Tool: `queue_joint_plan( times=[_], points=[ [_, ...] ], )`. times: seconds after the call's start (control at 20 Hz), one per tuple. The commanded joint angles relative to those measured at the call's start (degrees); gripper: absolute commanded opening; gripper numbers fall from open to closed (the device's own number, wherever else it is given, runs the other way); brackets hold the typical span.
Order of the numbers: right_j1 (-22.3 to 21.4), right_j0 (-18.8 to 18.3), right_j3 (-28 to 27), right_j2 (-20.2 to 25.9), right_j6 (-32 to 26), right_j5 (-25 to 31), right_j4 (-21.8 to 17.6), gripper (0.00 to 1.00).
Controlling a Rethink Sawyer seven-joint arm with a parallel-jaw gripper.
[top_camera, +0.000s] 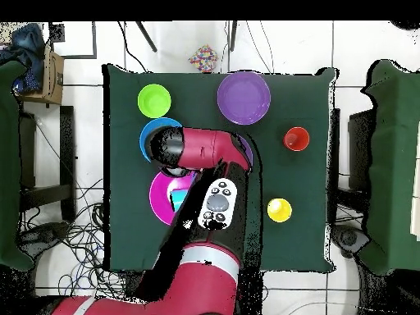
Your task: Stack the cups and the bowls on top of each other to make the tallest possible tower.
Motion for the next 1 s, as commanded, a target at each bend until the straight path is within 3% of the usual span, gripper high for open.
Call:
queue_joint_plan(
  times=[0.05, 0.45, 1.0],
  points=[
    [-0.38, -1.36, 6.57, 4.81, 7.71, -4.53, 2.16, 1.0],
    [-1.22, -1.34, 5.76, 3.74, 6.79, -2.46, 2.37, 1.0],
    [-0.96, -0.91, 9.73, 4.35, 6.91, -7.67, 1.61, 1.0]
  ],
)
